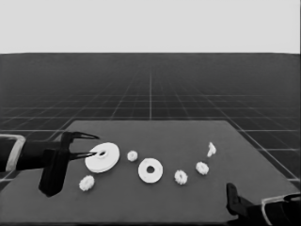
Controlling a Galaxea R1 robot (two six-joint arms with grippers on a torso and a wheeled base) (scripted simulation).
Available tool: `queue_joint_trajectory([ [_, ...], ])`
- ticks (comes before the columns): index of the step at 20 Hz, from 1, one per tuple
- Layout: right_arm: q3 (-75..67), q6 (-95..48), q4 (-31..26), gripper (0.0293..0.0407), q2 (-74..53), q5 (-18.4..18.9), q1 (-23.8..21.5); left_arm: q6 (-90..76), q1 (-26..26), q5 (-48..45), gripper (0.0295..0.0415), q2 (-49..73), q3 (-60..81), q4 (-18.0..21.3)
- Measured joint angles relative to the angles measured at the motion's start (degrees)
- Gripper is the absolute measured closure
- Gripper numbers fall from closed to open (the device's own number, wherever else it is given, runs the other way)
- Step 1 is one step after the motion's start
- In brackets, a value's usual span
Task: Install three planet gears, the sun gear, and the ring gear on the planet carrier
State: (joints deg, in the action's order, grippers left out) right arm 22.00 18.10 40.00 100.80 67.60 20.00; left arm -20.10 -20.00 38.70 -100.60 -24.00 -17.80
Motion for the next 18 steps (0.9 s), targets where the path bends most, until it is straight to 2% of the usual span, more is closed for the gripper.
queue_joint_trajectory([
  [1,-3.03,-0.19,-4.33,0.0407,0.78,-1.33,3.10,0.15,4.05,2.82,0.0415,0.16,4.08,4.20],
  [2,-1.69,-0.11,-2.55,0.0392,0.46,-0.77,1.93,0.09,2.56,1.69,0.0414,0.10,2.45,2.50],
  [3,-0.90,-0.07,-1.51,0.0363,0.26,-0.45,1.25,0.05,1.65,1.02,0.0396,0.08,1.44,1.48],
  [4,-0.45,-0.04,-0.89,0.0332,0.15,-0.25,0.86,0.03,1.12,0.62,0.0364,0.06,0.85,0.88],
  [5,-0.19,-0.02,-0.53,0.0320,0.08,-0.14,0.63,27.87,14.58,25.68,0.0333,-18.04,-5.68,-26.76],
  [6,-0.04,-0.01,-0.32,0.0317,0.05,-0.08,0.50,56.52,17.59,49.82,0.0313,-39.72,-20.27,-25.53],
  [7,0.04,-0.01,-0.20,0.0316,0.02,-0.04,0.42,73.63,17.37,52.13,0.0308,-49.66,-38.14,-12.36],
  [8,0.09,0.00,-0.13,0.0315,0.01,-0.02,0.38,79.48,17.39,49.56,0.0315,-54.82,-52.59,-3.34],
  [9,0.12,0.00,-0.09,0.0315,0.00,0.00,0.36,80.83,17.60,47.90,0.0321,-58.32,-63.12,2.25],
  [10,0.14,0.00,-0.06,0.0315,0.00,0.00,0.34,80.62,17.80,47.13,0.0324,-60.85,-70.52,5.70],
  [12,0.15,0.00,-0.04,0.0315,0.00,0.01,0.33,79.35,18.05,46.71,0.0326,-63.89,-79.00,9.05],
  [14,0.16,0.00,-0.03,0.0315,0.00,0.01,0.32,78.45,18.15,46.66,0.0326,-65.24,-82.65,10.25],
  [16,0.16,0.00,-0.03,0.0315,0.00,0.01,0.32,75.51,24.79,42.64,0.0326,-67.63,-89.12,5.30],
  [18,0.16,0.00,-0.03,0.0315,0.00,0.01,0.32,73.68,27.15,40.84,0.0326,-69.12,-92.98,4.04],
])
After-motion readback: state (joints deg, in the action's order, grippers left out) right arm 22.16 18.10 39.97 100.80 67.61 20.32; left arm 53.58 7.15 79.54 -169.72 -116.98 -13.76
